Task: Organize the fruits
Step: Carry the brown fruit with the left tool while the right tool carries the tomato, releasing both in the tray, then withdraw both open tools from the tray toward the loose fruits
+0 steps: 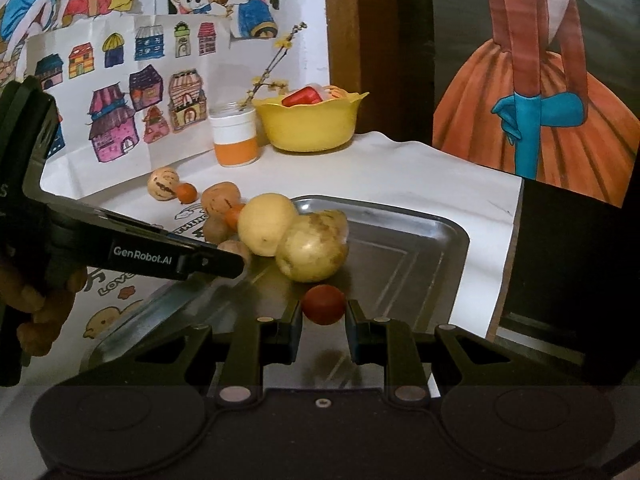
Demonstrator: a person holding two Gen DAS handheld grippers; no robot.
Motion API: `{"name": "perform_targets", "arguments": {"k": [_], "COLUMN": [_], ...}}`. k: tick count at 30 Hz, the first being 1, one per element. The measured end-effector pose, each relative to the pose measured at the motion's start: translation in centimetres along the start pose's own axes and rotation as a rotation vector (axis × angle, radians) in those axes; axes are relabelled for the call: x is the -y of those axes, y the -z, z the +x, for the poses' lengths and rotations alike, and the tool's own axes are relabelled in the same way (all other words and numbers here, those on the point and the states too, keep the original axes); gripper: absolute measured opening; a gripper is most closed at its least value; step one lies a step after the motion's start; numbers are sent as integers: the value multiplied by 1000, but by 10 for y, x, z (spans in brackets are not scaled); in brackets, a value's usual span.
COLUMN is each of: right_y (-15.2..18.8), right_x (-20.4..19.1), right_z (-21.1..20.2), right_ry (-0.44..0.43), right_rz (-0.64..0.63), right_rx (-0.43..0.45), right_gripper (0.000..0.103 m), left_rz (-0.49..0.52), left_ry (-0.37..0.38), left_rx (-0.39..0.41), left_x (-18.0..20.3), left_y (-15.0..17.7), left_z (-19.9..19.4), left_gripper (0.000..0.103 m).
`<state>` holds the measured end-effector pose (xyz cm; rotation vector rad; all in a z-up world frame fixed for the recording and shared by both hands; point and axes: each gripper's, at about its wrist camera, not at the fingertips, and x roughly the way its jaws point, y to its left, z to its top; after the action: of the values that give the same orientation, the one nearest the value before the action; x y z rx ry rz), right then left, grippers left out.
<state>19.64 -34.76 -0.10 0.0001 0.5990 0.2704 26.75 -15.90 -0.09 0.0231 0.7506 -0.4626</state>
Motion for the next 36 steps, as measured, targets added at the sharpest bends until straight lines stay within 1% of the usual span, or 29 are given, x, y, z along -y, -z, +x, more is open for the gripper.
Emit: {"name": "perform_targets", "arguments": {"k": [9, 15, 18, 20, 22, 23, 24, 25, 26, 27, 28, 29, 32, 33, 35, 36], "right_y": [2, 5, 4, 4, 3, 3, 3, 3, 3, 3, 3, 4, 4, 4, 5, 5], "right_x": [5, 5, 4, 3, 3, 2, 2, 1, 1, 0, 0, 0, -2, -2, -3, -4], "right_z": [5, 1, -4, -7, -11, -12, -14, -16, -18, -21, -23, -25, -32, -34, -40, -43], "right_ry": [-4, -1, 4, 7, 11, 14, 18, 22, 24, 28, 31, 33, 40, 40, 35, 32], "right_rz": [18, 24, 18, 17, 16, 16, 17, 19, 20, 22, 25, 27, 36, 41, 53, 57], "right_rx": [-3, 4, 16, 25, 35, 38, 43, 48, 52, 58, 61, 65, 79, 84, 97, 106], "right_gripper": [25, 26, 30, 33, 40, 42, 49, 57, 64, 67, 73, 77, 85, 89, 102, 102], "left_rz": [4, 5, -2, -6, -8, -7, -8, -10, -13, -14, -12, -11, -20, -24, -31, -32], "left_ry": [6, 0, -5, -5, -5, -7, -10, -11, -18, -31, -42, -49, -70, -76, -90, -97], "left_rx": [-14, -18, -13, -12, -8, -5, -3, 7, 16, 24, 36, 45, 71, 78, 94, 101], "left_x": [4, 5, 5, 5, 5, 5, 5, 4, 4, 4, 4, 4, 1, 0, -3, -4], "left_y": [0, 1, 0, 0, 0, 0, -1, -1, -1, -2, -2, -3, -5, -6, -5, -5], "left_z": [6, 7, 5, 2, 0, -3, -4, -7, -10, -13, -17, -20, -31, -35, -42, -46], "left_gripper": [27, 28, 28, 32, 35, 41, 53, 59, 69, 75, 77, 81, 91, 95, 100, 103]}}
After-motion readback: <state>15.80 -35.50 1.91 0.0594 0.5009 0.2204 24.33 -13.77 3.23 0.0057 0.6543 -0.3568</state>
